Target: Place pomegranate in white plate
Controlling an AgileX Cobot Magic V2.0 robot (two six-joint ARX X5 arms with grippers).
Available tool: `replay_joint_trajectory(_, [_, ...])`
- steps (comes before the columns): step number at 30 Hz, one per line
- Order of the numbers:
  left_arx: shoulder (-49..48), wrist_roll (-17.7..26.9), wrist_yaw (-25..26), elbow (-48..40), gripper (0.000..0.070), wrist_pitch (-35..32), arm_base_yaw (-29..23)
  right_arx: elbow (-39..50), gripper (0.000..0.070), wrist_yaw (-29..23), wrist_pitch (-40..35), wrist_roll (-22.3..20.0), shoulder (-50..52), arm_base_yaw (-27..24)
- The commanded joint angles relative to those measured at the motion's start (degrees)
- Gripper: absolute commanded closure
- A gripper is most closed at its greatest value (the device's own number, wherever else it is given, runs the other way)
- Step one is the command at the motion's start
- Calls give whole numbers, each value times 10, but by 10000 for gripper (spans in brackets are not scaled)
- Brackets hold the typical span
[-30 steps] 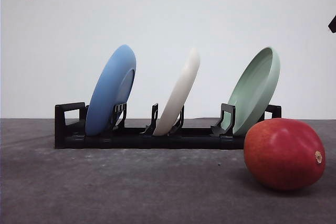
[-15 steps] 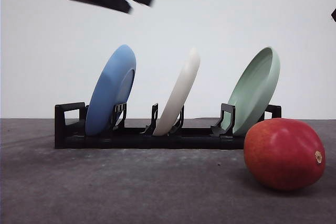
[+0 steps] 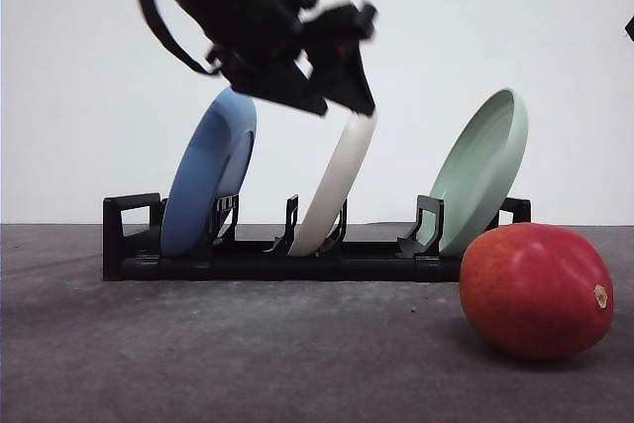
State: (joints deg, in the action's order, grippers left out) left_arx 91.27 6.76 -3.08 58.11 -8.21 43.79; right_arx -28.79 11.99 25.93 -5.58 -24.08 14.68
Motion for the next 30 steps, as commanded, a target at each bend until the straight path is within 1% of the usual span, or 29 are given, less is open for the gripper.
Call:
replay_joint_trajectory(1, [28,-4,-9,23,346,-4,6,-9,298,0,-6,5,-1,3])
replay_joint_trajectory(7, [94,-4,-21,68,346,-5,2,-9,298,0,-6,5,-1,3])
replay_joint_trajectory(12, [116,-4,-21,82,357,-5,2,-9,298,0,-6,5,-1,3])
replay_joint_trajectory(14, [116,-4,-21,82,417,-2,2,-9,298,0,-6,5,-1,3])
replay_joint_trajectory(18, [114,-5,-21,83,606,11,4,-9,298,0,-6,5,-1,3])
replay_joint_trajectory(21, [113,-5,-21,84,687,22,5,-9,298,0,-6,5,-1,3])
replay_joint_trajectory(26, [106,-25,-21,92,687,55,5,-9,298,0,-6,5,-1,3])
replay_joint_trajectory(30, [92,-39,-21,92,687,60,5,-9,298,0,-6,5,-1,3])
